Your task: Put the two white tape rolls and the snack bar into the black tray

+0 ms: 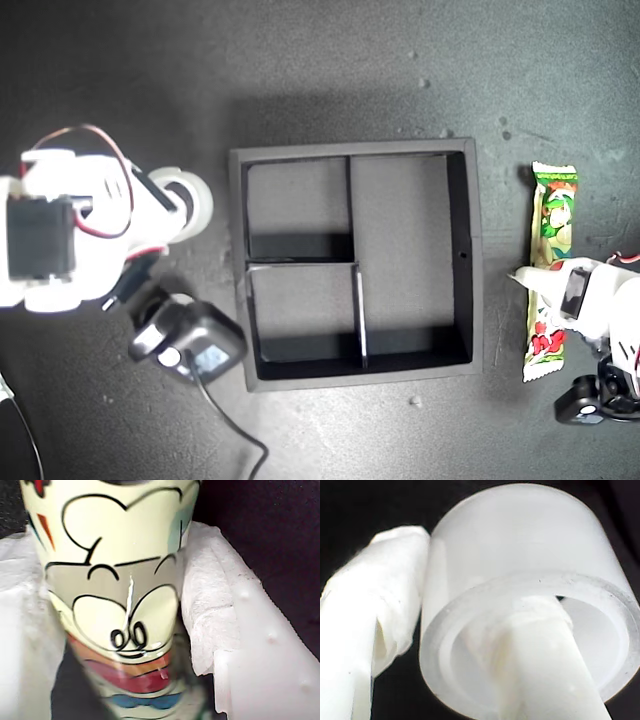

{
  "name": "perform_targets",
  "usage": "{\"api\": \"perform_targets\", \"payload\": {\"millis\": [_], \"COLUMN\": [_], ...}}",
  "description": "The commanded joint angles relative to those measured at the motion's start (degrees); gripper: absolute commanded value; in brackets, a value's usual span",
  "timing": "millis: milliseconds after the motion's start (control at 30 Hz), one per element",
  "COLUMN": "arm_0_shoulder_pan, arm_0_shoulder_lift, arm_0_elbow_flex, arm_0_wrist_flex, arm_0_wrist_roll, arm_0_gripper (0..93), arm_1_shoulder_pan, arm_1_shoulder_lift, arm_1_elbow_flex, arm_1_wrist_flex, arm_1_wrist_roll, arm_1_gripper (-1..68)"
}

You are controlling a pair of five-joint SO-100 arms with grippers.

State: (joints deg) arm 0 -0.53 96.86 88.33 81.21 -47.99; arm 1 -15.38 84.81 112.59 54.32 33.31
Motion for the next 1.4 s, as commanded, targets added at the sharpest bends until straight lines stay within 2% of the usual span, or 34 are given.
{"api": "perform_targets", "payload": {"millis": [0, 233, 300, 367, 500, 633, 867, 967, 1033, 1133, 1167, 1233, 1367], "arm_0_shoulder_pan": [1.1, 3.1, 3.8, 4.0, 3.2, 2.2, 1.3, 1.3, 1.3, 1.7, 1.8, 2.1, 2.3], "arm_0_shoulder_lift": [-3.1, -29.7, -40.2, -45.5, -48.8, -50.1, -50.4, -49.6, -48.9, -47.5, -46.8, -45.0, -41.9], "arm_0_elbow_flex": [-17.1, -48.9, -63.2, -69.0, -69.6, -69.3, -67.1, -65.7, -65.0, -63.5, -63.2, -62.8, -62.7], "arm_0_wrist_flex": [4.7, 18.5, 23.6, 23.8, 23.8, 23.8, 23.8, 23.8, 23.9, 23.9, 23.9, 23.9, 23.9], "arm_0_wrist_roll": [1.6, 3.6, 3.4, 3.9, 3.4, 3.0, 2.3, 2.3, 2.1, 1.4, 1.3, 1.2, 2.7], "arm_0_gripper": [0.0, 0.0, 0.0, 0.0, 0.0, 0.0, 0.0, 0.0, 0.7, 8.9, 10.9, 14.2, 17.5], "arm_1_shoulder_pan": [-0.4, -2.6, -2.9, -3.2, -2.7, -1.0, 2.5, 3.5, 3.8, 3.7, 3.5, 3.5, 3.5], "arm_1_shoulder_lift": [-1.2, -0.9, -1.1, -1.1, -1.3, -3.3, -28.3, -32.8, -32.8, -32.8, -32.8, -32.8, -32.8], "arm_1_elbow_flex": [-3.6, -22.9, -28.8, -34.8, -45.1, -52.5, -81.2, -85.6, -84.7, -84.8, -85.1, -85.7, -87.5], "arm_1_wrist_flex": [1.6, 24.3, 28.5, 31.5, 32.8, 25.9, 27.0, 28.7, 28.9, 30.8, 31.9, 34.4, 38.8], "arm_1_wrist_roll": [-1.1, -3.7, -5.3, -7.4, -12.7, -19.7, -24.4, -24.3, -24.0, -23.9, -23.9, -23.7, -23.7], "arm_1_gripper": [4.7, 2.3, 2.2, 2.1, 2.1, 2.1, 0.5, 1.1, 3.5, 20.1, 23.6, 27.1, 29.8]}}
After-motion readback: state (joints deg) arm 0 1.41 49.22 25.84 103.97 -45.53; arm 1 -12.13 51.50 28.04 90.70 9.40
